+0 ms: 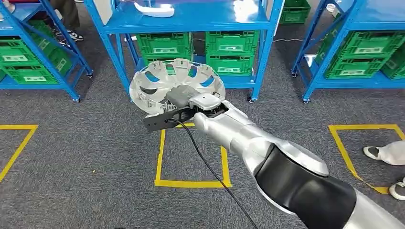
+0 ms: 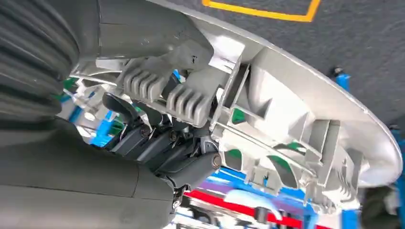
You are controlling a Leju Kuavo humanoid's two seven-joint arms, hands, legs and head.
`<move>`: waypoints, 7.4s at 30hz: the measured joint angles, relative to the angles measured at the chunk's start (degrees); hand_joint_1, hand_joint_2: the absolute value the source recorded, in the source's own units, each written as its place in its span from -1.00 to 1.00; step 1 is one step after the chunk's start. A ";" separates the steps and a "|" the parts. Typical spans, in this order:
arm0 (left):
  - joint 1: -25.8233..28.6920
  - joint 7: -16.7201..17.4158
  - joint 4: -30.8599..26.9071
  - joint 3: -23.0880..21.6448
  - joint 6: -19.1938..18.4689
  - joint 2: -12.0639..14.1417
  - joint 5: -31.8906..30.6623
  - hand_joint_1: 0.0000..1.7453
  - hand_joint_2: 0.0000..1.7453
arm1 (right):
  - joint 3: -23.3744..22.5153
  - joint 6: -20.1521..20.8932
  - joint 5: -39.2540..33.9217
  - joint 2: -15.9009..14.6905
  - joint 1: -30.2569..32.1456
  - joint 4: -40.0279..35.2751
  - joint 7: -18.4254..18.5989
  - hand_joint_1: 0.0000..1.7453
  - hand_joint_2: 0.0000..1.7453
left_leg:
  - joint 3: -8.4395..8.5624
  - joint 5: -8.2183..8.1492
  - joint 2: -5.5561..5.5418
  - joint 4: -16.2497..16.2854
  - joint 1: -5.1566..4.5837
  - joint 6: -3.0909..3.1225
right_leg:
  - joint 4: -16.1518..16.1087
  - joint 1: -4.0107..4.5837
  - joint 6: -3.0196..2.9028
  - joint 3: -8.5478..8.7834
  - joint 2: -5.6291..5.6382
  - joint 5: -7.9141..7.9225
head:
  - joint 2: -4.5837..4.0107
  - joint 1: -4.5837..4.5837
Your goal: Take the parts from the cabinet and place them on the table.
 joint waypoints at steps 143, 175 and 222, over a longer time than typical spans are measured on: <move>-0.86 0.31 -0.22 1.14 -0.57 -1.95 1.53 -1.00 1.00 | -0.92 -0.39 4.55 -5.57 -3.45 0.59 -1.38 0.88 1.00 | 9.69 5.20 -6.12 -15.91 -0.91 2.86 | 0.78 0.16 1.29 -1.23 7.22 1.04 | 0.00 0.13; -1.27 1.44 -0.20 1.95 -1.86 -1.79 -1.60 -1.00 1.00 | -3.30 -0.37 3.10 -9.25 -2.49 -1.40 -2.60 0.88 1.00 | 9.39 6.14 -7.03 -16.61 -0.71 2.56 | 0.43 0.75 1.41 -0.41 7.10 0.83 | 0.00 0.11; -1.16 1.75 -0.15 1.99 -1.86 -0.85 -1.35 -1.00 1.00 | -6.23 2.49 2.93 -10.82 -5.57 -2.51 -1.95 0.88 1.00 | 10.38 4.74 2.52 -16.06 -1.90 2.95 | 0.12 0.84 1.91 -0.47 -3.96 1.58 | 0.00 -0.04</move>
